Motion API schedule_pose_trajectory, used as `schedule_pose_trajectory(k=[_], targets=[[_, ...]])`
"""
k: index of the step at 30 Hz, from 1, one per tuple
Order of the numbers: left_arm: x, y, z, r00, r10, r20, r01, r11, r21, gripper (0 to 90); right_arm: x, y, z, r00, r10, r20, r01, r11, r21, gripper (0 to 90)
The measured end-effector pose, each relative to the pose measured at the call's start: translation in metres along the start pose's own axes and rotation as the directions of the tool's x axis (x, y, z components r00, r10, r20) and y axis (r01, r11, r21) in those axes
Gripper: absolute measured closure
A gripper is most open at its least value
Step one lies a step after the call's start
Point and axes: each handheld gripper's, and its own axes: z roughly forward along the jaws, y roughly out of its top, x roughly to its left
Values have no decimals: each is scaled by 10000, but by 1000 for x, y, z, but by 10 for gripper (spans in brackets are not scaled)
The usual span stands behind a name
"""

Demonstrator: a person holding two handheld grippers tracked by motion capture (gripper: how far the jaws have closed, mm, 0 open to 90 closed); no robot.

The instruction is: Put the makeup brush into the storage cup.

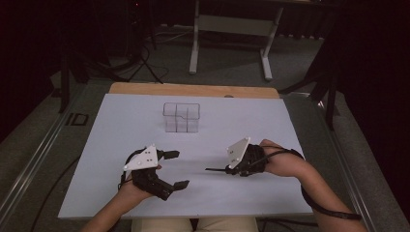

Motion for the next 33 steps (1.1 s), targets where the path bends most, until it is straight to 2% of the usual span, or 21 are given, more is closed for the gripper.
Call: schedule_pose_trajectory(k=[3,5,8,9,11,12,13,18,23,27,33], targets=[[0,0,8,9999,-83,93,80,9996,281,70,0,5,1,9999,-118,-22,118,9999,50,835],[1,-1,12,9998,-97,177,90,9991,410,139,0,9,1,9998,-181,-29,182,9998,38,835],[1,-1,19,9994,-134,311,111,9974,714,178,0,14,2,9996,-286,-42,286,9996,-9,835],[1,-1,21,9993,-113,354,86,9971,755,225,0,15,2,9996,-266,-75,267,9996,18,835],[1,-1,25,9993,-131,342,101,9960,888,255,0,18,3,9994,-355,-53,355,9994,14,835],[2,-1,26,9993,-104,365,71,9960,891,320,0,19,3,9994,-350,-71,351,9994,19,835],[2,-1,28,9995,-112,285,85,9955,942,339,0,21,3,9992,-385,-59,385,9993,1,835],[3,0,36,9986,-155,506,103,9949,1007,484,0,26,4,9987,-512,-88,512,9987,-4,835],[2,0,45,9960,-194,874,85,9923,1237,569,-1,30,5,9986,-516,-89,516,9986,64,835],[3,0,50,9958,-215,890,83,9893,1459,627,0,32,6,9981,-616,-77,617,9981,78,835],[5,2,53,9952,-350,916,206,9878,1544,703,0,32,7,9980,-612,-137,614,9980,155,835]])
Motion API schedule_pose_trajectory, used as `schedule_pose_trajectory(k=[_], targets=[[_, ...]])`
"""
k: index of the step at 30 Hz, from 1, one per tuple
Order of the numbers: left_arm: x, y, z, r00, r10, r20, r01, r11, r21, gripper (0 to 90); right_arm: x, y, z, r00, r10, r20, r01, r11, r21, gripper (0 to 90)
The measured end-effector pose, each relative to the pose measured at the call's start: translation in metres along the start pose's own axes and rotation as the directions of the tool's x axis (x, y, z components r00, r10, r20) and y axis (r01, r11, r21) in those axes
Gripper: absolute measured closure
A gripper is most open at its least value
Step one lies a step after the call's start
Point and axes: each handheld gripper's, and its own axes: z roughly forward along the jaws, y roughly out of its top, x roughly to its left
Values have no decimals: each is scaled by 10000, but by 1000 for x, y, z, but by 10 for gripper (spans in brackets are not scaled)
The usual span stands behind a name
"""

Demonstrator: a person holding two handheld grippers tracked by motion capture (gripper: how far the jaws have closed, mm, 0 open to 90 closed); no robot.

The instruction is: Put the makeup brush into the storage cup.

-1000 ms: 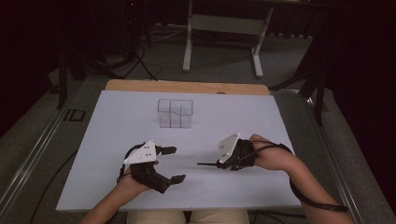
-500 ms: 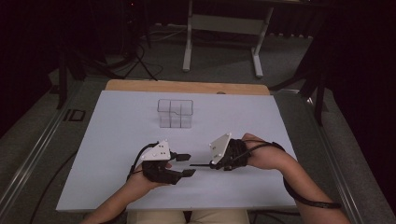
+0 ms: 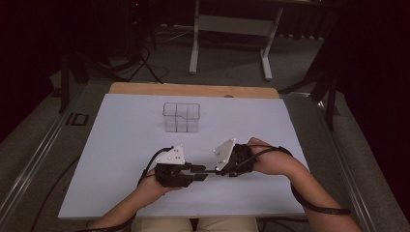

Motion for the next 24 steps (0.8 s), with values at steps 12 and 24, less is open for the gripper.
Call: schedule_pose_trajectory(k=[12,24], targets=[[4,-1,3,9997,-177,143,174,9997,167,792,-2,4,3,10000,-80,9,80,10000,32,834],[7,-2,2,9991,-304,283,300,9994,161,842,-3,8,7,9999,-140,-60,141,9999,95,833]])
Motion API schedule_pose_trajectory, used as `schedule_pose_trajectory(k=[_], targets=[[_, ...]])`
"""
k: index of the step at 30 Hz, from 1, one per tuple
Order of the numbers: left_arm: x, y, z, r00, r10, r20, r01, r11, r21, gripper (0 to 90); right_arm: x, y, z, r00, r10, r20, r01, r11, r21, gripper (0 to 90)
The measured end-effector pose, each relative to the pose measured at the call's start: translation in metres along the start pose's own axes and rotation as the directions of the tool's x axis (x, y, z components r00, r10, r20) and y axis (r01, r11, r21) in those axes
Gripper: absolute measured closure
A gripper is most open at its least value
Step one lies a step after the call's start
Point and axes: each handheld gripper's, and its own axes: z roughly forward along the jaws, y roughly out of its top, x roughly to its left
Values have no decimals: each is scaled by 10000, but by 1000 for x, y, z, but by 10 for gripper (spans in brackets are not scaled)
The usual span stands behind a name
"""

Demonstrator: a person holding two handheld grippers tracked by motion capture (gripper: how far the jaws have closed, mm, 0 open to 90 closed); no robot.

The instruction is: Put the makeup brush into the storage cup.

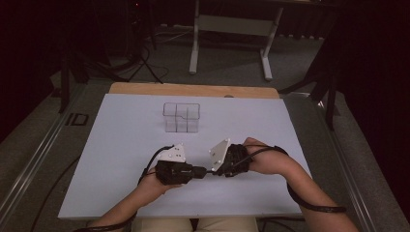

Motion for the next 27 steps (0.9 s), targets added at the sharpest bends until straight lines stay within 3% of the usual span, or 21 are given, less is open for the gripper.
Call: schedule_pose_trajectory(k=[8,14,22,24,27], targets=[[-1,-1,0,9998,189,-75,-189,9998,47,856,-1,1,2,9999,-107,-16,107,9999,52,830],[-2,0,-1,9999,151,1,-151,9999,-19,856,-1,-1,2,9997,76,-211,-77,10000,-47,811],[-5,1,-4,9997,220,76,-220,9998,-36,856,1,-3,5,9974,417,-587,-416,9991,32,705],[-5,0,-5,9997,224,78,-224,9997,-6,856,2,-3,6,9993,210,-312,-207,9997,113,696],[-5,-2,-6,9997,218,84,-218,9998,-6,857,1,-2,3,9989,182,-426,-181,9998,37,649]])
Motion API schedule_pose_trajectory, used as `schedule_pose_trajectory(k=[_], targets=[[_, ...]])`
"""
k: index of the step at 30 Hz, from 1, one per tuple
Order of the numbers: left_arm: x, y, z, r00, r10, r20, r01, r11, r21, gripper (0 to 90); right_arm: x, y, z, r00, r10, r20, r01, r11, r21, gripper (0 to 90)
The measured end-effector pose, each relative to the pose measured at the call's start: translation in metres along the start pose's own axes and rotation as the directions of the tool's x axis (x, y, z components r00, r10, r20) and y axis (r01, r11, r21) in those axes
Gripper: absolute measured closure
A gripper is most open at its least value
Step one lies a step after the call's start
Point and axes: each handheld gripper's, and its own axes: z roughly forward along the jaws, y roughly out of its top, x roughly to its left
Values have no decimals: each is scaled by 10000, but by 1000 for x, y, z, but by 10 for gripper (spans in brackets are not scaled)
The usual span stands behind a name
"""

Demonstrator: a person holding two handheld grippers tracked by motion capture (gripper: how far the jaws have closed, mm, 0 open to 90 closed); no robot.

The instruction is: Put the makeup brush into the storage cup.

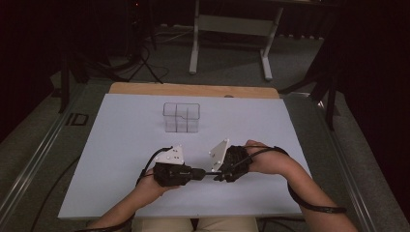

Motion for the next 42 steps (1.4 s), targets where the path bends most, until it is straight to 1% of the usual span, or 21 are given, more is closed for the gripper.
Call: schedule_pose_trajectory(k=[4,6,14,17,19,20,21,22,24,25,26,27,28,29,31,32,33,34,36,37,42], targets=[[-1,-2,-2,10000,-18,41,17,10000,78,856,-1,-2,-6,9998,212,26,-211,9995,-215,612],[-1,-2,-3,10000,1,-34,0,10000,88,856,-1,-4,-9,9993,365,56,-363,9989,-304,602],[-2,-5,-11,9999,-70,-92,69,10000,-70,856,-1,-18,-16,9963,792,324,-774,9955,-541,569],[-1,-6,-14,9999,-89,-135,87,9999,-148,856,-1,-25,-16,9921,1187,395,-1155,9905,-750,518],[-2,-6,-17,9998,-89,-175,86,9998,-189,856,1,-30,-17,9896,1334,533,-1269,9857,-1108,509],[-2,-6,-17,9998,-89,-175,86,9998,-189,856,1,-30,-17,9896,1334,533,-1269,9857,-1108,509],[-2,-7,-19,9997,-71,-218,66,9997,-230,856,1,-32,-16,9879,1443,563,-1363,9827,-1258,486],[-2,-6,-20,9997,-95,-222,89,9997,-246,856,3,-36,-15,9827,1682,776,-1549,9759,-1536,458],[-2,-6,-21,9996,-101,-250,95,9996,-249,856,4,-39,-15,9771,1995,735,-1843,9672,-1751,406],[-1,-6,-22,9996,-112,-265,105,9996,-251,856,4,-40,-14,9728,2177,797,-2002,9622,-1847,352],[-1,-6,-22,9996,-122,-271,115,9996,-269,856,4,-41,-13,9692,2355,722,-2178,9562,-1953,304],[-1,-6,-23,9996,-102,-276,94,9996,-267,856,5,-42,-13,9667,2445,758,-2255,9535,-1999,260],[-1,-6,-23,9995,-99,-289,91,9996,-259,856,6,-42,-12,9668,2447,732,-2255,9523,-2056,183],[-1,-6,-24,9996,-106,-278,98,9995,-289,856,6,-43,-12,9690,2416,518,-2262,9516,-2079,131],[-1,-6,-24,9996,-92,-274,84,9995,-312,856,7,-43,-12,9708,2289,714,-2098,9552,-2088,172],[-1,-6,-24,9996,-97,-260,89,9994,-334,856,7,-43,-12,9762,2062,674,-1903,9630,-1909,208],[-1,-5,-25,9995,-59,-300,49,9994,-330,856,8,-43,-12,9804,1807,783,-1655,9714,-1704,296],[-1,-5,-25,9995,-62,-302,52,9994,-331,856,10,-42,-12,9829,1592,926,-1437,9774,-1554,339],[-1,-4,-25,9996,-66,-282,55,9993,-375,856,10,-42,-12,9859,1475,789,-1339,9787,-1555,446],[-1,-4,-25,9996,-48,-291,37,9994,-348,856,10,-42,-11,9871,1405,774,-1280,9807,-1481,472],[-1,-3,-25,9998,-62,-199,53,9991,-429,856,10,-41,-7,9881,1068,1110,-945,9893,-1108,612]])
